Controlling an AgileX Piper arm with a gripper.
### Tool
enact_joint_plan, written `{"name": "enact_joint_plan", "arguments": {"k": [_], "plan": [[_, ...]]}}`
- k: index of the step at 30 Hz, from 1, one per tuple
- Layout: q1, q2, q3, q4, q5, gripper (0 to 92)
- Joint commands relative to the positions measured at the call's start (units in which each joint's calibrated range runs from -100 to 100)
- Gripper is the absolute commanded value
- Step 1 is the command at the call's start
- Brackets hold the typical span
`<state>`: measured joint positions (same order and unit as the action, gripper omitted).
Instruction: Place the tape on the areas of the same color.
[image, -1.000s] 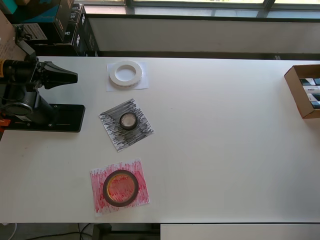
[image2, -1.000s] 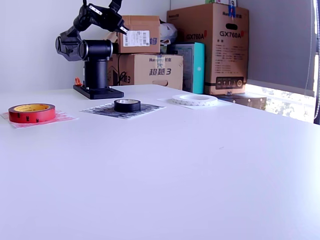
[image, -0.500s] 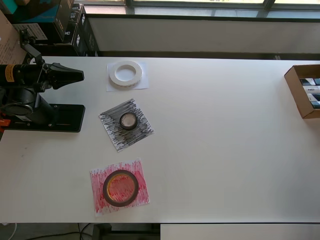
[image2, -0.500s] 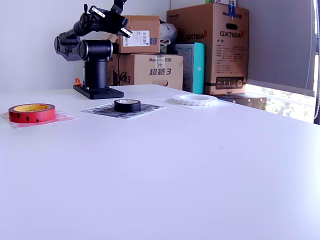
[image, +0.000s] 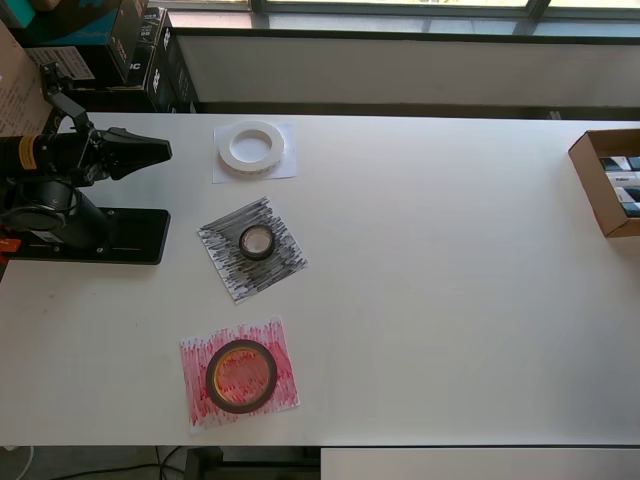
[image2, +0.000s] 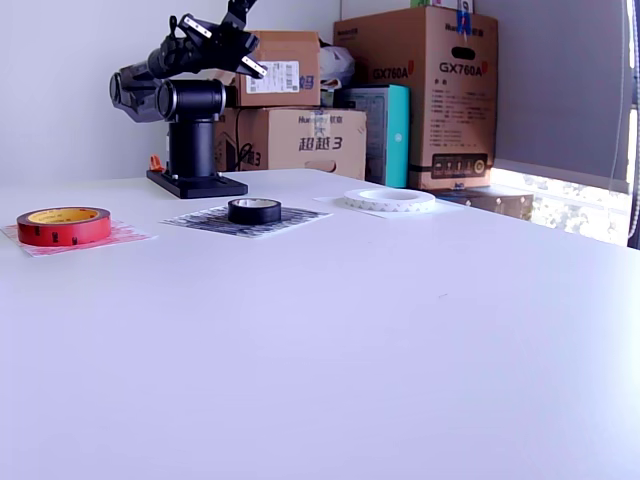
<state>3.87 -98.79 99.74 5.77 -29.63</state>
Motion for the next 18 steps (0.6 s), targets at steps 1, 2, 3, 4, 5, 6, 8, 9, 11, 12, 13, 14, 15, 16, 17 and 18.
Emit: {"name": "enact_joint_plan", "arguments": {"k": [1,2,3,4,5,6,8,9,11,12,13,14,15,16,17,18], "plan": [[-0.1,-0.5,-0.3,0.5,0.1,0.9],[-0.1,-0.5,-0.3,0.5,0.1,0.9],[-0.1,-0.5,-0.4,0.4,0.1,0.9],[-0.1,-0.5,-0.4,0.4,0.1,0.9],[-0.2,-0.5,-0.4,0.4,0.0,0.9],[-0.2,-0.5,-0.4,0.4,0.0,0.9],[-0.2,-0.5,-0.5,0.3,0.0,0.9],[-0.2,-0.5,-0.5,0.3,0.0,0.9],[-0.2,-0.5,-0.5,0.3,0.0,0.9],[-0.2,-0.5,-0.5,0.3,0.0,0.9],[-0.1,-0.5,-0.5,0.3,0.0,0.9],[0.1,-0.5,-0.3,0.3,0.0,0.9],[0.2,-0.5,-0.3,0.3,0.0,0.9],[0.3,-0.5,-0.3,0.4,0.1,0.9],[0.3,-0.5,-0.3,0.6,0.1,0.9],[0.3,-0.5,-0.3,0.8,0.1,0.9]]}}
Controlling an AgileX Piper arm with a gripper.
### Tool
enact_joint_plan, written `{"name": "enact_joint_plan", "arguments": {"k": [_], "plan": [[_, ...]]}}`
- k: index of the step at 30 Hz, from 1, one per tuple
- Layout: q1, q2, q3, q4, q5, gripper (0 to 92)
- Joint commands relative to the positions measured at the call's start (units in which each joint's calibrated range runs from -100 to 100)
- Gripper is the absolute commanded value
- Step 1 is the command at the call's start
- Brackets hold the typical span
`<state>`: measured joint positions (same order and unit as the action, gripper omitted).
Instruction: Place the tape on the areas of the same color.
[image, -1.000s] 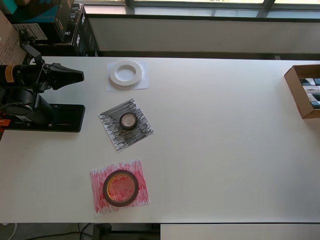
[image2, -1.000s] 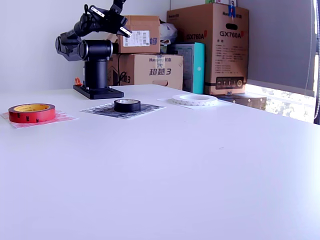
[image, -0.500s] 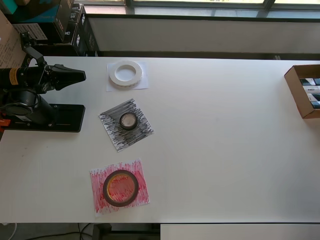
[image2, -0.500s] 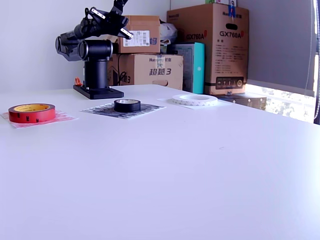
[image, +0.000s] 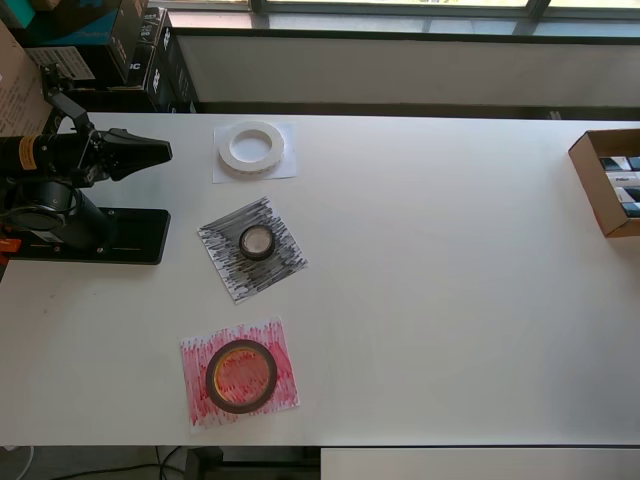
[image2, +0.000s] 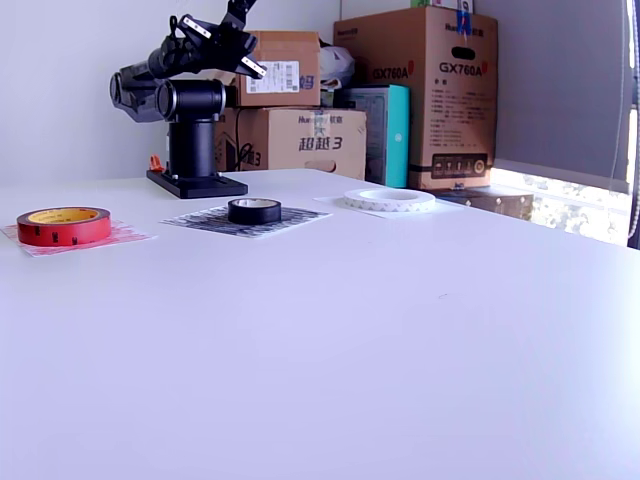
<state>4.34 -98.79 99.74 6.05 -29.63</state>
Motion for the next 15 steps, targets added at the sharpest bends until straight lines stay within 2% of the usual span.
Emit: {"name": "enact_joint_plan", "arguments": {"k": [1,15], "plan": [[-0.1,-0.5,-0.3,0.8,0.1,0.9],[1.0,-0.4,-0.3,0.9,0.2,0.9]]}}
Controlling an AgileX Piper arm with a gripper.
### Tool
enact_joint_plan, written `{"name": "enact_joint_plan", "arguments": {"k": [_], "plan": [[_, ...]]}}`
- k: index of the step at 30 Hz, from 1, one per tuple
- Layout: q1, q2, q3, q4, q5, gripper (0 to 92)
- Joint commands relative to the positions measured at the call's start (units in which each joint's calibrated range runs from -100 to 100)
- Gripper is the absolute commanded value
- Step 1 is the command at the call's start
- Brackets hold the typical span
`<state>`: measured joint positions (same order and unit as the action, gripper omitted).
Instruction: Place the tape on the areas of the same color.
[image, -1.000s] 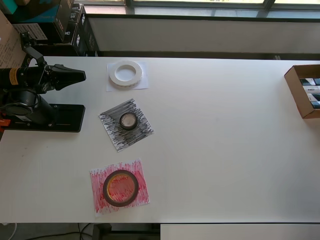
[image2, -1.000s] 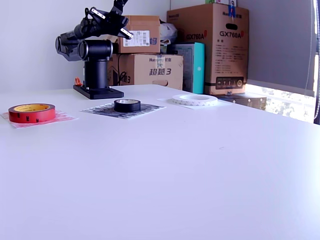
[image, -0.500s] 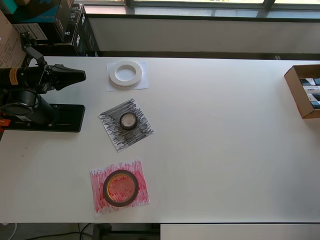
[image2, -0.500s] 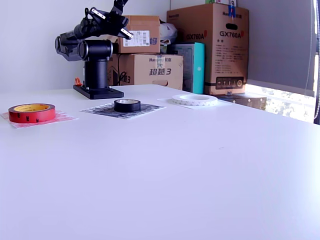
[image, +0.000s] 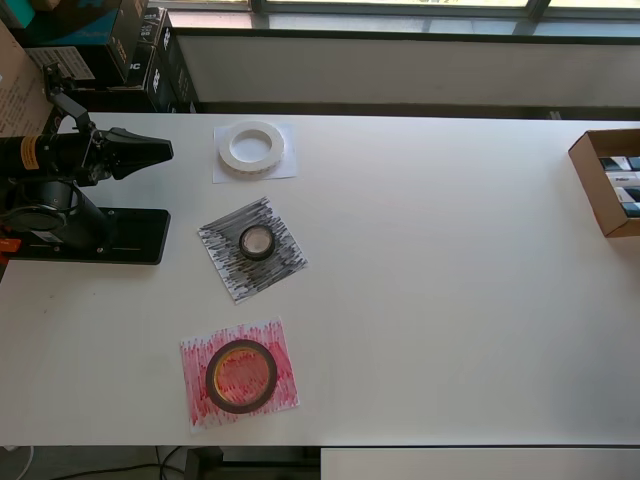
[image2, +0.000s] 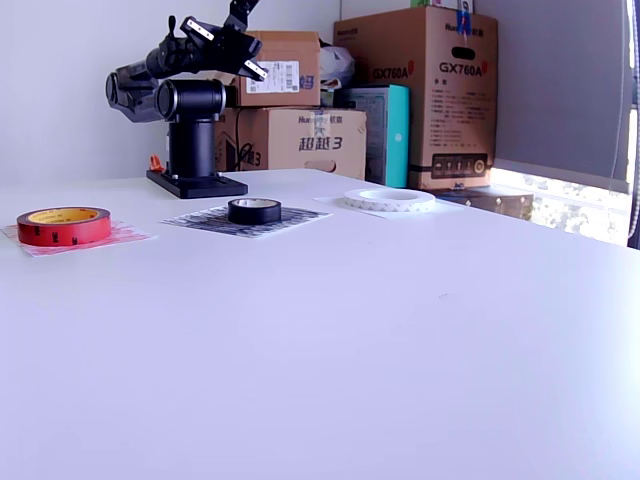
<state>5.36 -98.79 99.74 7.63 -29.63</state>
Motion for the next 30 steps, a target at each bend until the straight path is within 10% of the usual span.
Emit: {"name": "enact_joint_plan", "arguments": {"k": [1,30], "plan": [[-0.1,-0.4,-0.3,-0.6,0.2,0.9],[-0.3,-0.4,-0.3,-0.5,0.7,1.0]]}}
